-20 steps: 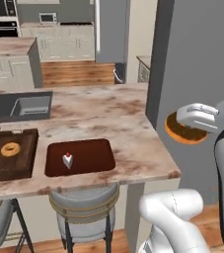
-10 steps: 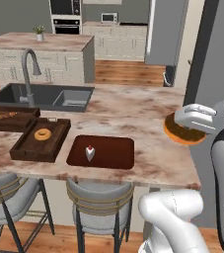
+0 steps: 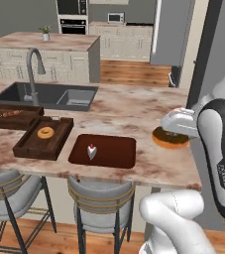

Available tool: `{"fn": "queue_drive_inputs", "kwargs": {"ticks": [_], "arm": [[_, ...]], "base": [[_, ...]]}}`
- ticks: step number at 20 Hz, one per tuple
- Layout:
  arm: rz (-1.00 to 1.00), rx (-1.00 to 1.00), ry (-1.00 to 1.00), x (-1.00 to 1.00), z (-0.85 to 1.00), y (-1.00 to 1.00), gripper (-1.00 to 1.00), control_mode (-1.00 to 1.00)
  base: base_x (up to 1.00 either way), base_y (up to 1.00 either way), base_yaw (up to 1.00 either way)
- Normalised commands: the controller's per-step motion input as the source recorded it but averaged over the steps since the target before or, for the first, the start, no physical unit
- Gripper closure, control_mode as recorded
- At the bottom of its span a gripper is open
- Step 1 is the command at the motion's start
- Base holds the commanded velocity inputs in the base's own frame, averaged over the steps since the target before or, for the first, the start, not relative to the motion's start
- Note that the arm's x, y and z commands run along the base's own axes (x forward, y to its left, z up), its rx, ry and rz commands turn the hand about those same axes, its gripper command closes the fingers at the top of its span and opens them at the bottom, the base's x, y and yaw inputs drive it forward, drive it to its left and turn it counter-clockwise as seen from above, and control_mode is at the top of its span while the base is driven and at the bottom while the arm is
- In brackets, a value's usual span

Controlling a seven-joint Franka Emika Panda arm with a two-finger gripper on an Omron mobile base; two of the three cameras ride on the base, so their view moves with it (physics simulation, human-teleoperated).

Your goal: Take the cake and donut from the fridge and place them on the empty tray on the dining counter.

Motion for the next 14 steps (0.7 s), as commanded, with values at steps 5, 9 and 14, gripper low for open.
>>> {"fn": "queue_drive_inputs", "kwargs": {"ticks": [5, 9, 14], "arm": [[0.23, 0.00, 0.26, 0.99, -0.98, 0.24, 1.00, -1.00], [0.02, 0.00, 0.02, 1.00, -0.75, 0.07, 1.00, -1.00], [0.00, -0.01, -0.09, 0.79, -0.50, 0.00, 1.00, -1.00]], "base": [[0.00, 0.00, 0.00], [0.00, 0.00, 0.00], [0.00, 0.00, 0.00]]}}
